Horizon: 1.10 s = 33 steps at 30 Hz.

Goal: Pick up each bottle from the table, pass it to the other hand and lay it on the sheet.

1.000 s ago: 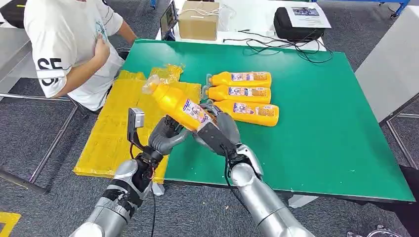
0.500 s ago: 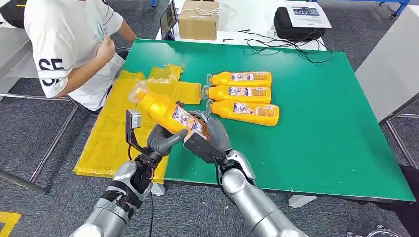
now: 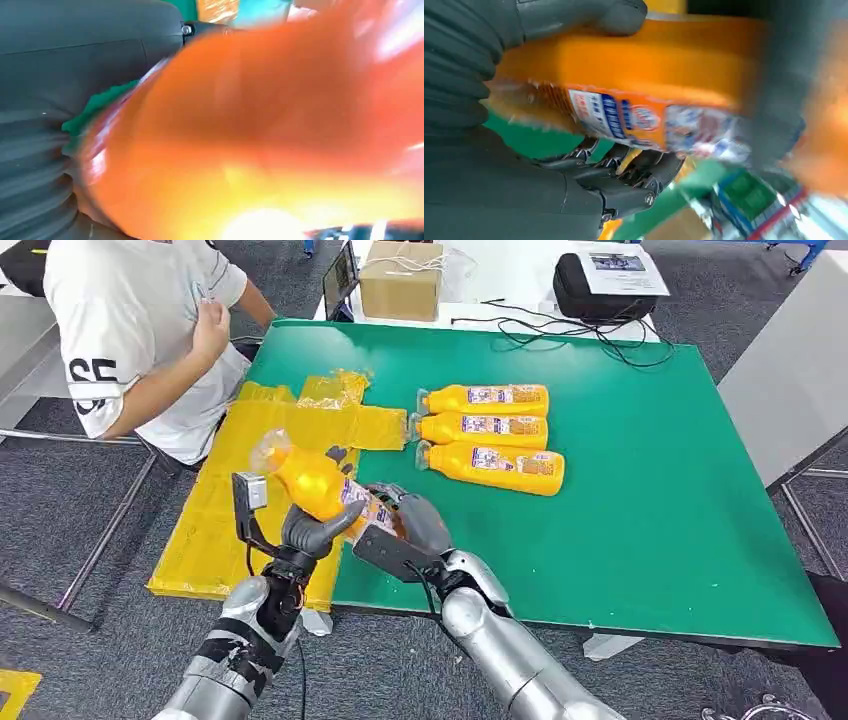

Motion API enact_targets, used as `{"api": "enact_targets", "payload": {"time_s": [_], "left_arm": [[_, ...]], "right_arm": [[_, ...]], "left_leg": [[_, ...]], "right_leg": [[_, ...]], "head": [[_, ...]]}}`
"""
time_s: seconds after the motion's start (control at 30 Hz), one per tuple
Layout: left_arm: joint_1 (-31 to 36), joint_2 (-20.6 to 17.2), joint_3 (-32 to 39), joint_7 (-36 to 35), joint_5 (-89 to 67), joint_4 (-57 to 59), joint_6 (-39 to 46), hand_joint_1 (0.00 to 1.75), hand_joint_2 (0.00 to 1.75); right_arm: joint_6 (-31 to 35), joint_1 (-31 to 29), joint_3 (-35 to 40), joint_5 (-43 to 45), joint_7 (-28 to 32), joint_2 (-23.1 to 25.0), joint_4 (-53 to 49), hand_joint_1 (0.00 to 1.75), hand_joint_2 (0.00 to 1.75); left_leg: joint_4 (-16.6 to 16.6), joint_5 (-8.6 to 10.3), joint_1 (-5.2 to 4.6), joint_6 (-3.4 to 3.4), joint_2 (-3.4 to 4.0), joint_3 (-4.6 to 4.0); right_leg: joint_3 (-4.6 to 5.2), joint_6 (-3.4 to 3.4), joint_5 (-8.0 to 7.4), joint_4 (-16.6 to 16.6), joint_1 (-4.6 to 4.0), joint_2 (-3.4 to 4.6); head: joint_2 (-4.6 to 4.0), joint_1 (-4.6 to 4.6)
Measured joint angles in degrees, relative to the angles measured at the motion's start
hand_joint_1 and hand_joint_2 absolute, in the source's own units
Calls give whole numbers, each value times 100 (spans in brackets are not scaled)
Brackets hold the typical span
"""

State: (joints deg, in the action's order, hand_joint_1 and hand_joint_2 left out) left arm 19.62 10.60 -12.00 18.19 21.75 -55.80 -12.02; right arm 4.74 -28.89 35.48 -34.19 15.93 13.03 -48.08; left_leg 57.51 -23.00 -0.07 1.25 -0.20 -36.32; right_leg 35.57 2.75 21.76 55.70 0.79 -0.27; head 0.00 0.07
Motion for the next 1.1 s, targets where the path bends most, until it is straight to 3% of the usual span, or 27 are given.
{"api": "enact_targets", "payload": {"time_s": [0.47,0.77,0.9,1.1], "left_arm": [[-128,42,162,72,-70,-478,144,175,175],[-171,48,264,129,-24,-533,127,175,175],[-164,4,297,378,-512,-559,497,175,175],[-62,-238,435,1006,-2749,-603,1970,175,175]], "right_arm": [[169,-23,188,118,-304,-31,358,0,175],[210,49,-245,721,-177,-31,277,0,175],[344,194,-536,1078,35,-37,-20,0,175],[617,672,-1222,1795,444,-94,-1223,0,175]], "left_leg": [[0,0,0,0,-1,-2],[0,0,0,0,-1,-2],[0,0,0,0,-2,-2],[0,0,0,0,-1,-3]], "right_leg": [[1,0,0,0,0,-1],[0,1,-1,0,0,-1],[1,0,0,0,0,-1],[3,0,0,0,0,-1]], "head": [[0,2],[0,2],[0,2],[0,2]]}}
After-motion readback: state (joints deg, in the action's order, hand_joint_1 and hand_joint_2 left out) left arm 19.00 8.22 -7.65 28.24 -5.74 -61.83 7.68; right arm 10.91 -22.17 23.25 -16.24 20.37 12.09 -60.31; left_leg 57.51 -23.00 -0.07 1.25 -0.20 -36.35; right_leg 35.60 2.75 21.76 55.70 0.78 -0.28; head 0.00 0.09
